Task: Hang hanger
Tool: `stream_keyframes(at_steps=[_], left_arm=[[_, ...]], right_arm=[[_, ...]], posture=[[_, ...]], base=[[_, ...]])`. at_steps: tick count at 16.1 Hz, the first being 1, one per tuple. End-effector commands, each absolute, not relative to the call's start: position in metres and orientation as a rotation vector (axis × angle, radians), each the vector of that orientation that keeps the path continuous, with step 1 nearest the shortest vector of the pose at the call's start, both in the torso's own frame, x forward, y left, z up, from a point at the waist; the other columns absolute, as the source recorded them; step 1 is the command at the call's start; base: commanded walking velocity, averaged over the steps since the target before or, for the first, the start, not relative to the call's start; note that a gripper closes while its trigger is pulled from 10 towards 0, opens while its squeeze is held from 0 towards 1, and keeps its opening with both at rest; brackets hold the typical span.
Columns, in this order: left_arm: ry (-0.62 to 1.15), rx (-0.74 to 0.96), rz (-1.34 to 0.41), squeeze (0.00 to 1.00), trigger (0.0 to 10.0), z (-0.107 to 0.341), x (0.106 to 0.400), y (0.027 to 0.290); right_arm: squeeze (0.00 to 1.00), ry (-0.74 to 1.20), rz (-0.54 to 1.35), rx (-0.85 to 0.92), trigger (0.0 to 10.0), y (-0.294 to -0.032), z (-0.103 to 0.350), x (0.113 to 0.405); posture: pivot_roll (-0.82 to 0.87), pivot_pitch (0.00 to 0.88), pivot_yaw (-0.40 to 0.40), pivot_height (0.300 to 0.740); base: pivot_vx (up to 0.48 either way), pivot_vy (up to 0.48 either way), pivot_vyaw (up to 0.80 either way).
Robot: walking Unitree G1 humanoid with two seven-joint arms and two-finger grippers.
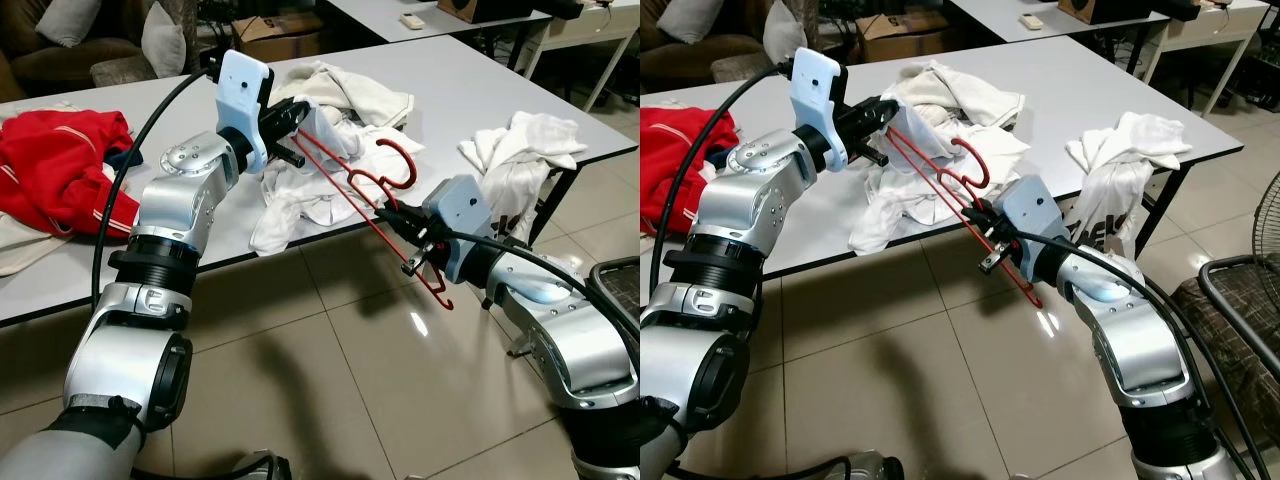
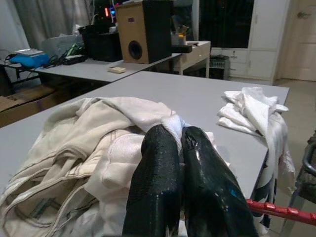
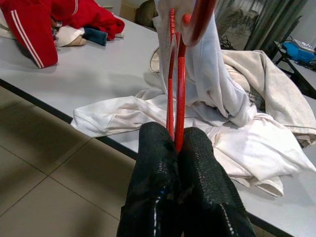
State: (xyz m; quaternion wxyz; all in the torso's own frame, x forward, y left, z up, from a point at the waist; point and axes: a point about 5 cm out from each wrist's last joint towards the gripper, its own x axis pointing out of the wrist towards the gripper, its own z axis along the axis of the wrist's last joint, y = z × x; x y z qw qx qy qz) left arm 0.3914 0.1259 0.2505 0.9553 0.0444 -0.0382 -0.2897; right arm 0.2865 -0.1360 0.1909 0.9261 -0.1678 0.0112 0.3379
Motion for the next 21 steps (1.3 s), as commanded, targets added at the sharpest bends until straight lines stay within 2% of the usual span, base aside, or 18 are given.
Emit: stream_keyframes(at_steps=[1, 6, 8, 12, 18, 21], left_arm=[[-0.072, 0.105, -0.563, 0.0, 0.0, 0.251, 0.391, 0.131], [-0.031, 0.059, -0.599, 0.0, 0.0, 0.254, 0.387, 0.126], [0.043, -0.019, -0.692, 0.0, 0.0, 0.256, 0.379, 0.115], [0.083, -0.131, -0.754, 0.0, 0.0, 0.271, 0.37, 0.115], [-0.001, -0.296, -0.729, 0.0, 0.0, 0.304, 0.369, 0.124], [-0.039, -0.334, -0.697, 0.0, 0.0, 0.317, 0.372, 0.131]], right_arm=[[0.0, -0.01, 0.695, -0.347, 10.0, -0.133, 0.198, 0.288], [0.0, -0.024, 0.703, -0.306, 10.0, -0.121, 0.195, 0.293], [0.0, 0.007, 0.623, -0.275, 10.0, -0.124, 0.189, 0.307], [0.0, 0.115, 0.585, -0.185, 10.0, -0.131, 0.167, 0.322], [0.0, 0.259, 0.53, -0.179, 10.0, -0.144, 0.129, 0.325], [0.0, 0.136, 0.399, -0.096, 10.0, -0.16, 0.144, 0.329]], posture=[[-0.13, 0.0, 0.032, 0.74], [-0.14, 0.0, 0.036, 0.74], [-0.14, 0.0, 0.038, 0.74], [-0.14, 0.0, 0.032, 0.74], [-0.13, 0.0, 0.026, 0.74], [-0.14, 0.0, 0.04, 0.74]], base=[[0.0, 0.0, 0.0], [0.0, 0.0, 0.0], [0.0, 0.0, 0.0], [0.0, 0.0, 0.0], [0.0, 0.0, 0.0], [0.0, 0.0, 0.0]])
